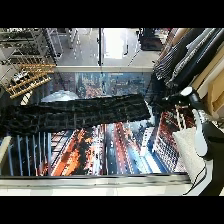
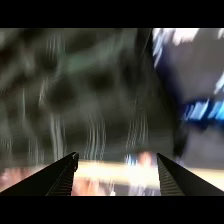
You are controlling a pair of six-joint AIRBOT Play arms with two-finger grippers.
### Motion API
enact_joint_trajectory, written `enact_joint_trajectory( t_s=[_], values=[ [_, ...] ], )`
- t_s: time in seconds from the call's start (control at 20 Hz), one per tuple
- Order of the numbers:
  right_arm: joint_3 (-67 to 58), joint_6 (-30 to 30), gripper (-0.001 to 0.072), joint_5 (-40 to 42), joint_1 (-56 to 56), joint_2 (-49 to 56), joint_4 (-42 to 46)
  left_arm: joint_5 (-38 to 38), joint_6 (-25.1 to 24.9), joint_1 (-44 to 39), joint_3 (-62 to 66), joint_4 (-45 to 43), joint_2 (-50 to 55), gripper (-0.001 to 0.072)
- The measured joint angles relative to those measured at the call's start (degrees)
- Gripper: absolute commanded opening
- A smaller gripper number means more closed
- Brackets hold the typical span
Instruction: Fold the clothes and pants, and hang the long-sleeved shirts on hangers.
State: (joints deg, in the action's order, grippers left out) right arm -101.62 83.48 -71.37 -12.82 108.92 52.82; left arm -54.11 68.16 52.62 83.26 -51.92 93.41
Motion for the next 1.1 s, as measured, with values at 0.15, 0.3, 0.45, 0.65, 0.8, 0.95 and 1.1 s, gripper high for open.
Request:
enact_joint_trajectory(
  t_s=[0.15,0.3,0.45,0.65,0.8,0.95,1.1],
  values=[
    [10.75,-1.53,0.0561,-2.05,-0.09,-3.61,-6.99,-6.80,4.94,0.28,-1.07,-5.29,0.28,0.0703],
    [17.53,-1.64,0.0561,1.36,-0.07,-5.07,-11.45,-8.74,8.31,-0.20,-1.55,-5.29,2.21,0.0702],
    [20.50,0.46,0.0561,5.20,0.20,-5.29,-12.92,-8.31,10.58,-1.49,-1.75,-5.25,4.50,0.0702],
    [21.79,3.15,0.0561,8.83,0.79,-4.22,-11.91,-4.52,12.94,-4.04,-1.81,-5.62,7.26,0.0701],
    [22.01,4.52,0.0550,13.46,1.84,-2.97,-12.28,-0.42,15.28,-6.40,-1.81,-5.79,9.14,0.0552],
    [21.73,5.42,0.0494,20.59,3.26,-1.57,-13.66,4.50,17.55,-8.66,-1.79,-5.70,10.62,0.0397],
    [19.89,5.46,0.0122,25.57,4.81,0.39,-13.22,9.75,19.67,-10.84,-1.84,-5.79,11.43,0.0016]
  ],
)
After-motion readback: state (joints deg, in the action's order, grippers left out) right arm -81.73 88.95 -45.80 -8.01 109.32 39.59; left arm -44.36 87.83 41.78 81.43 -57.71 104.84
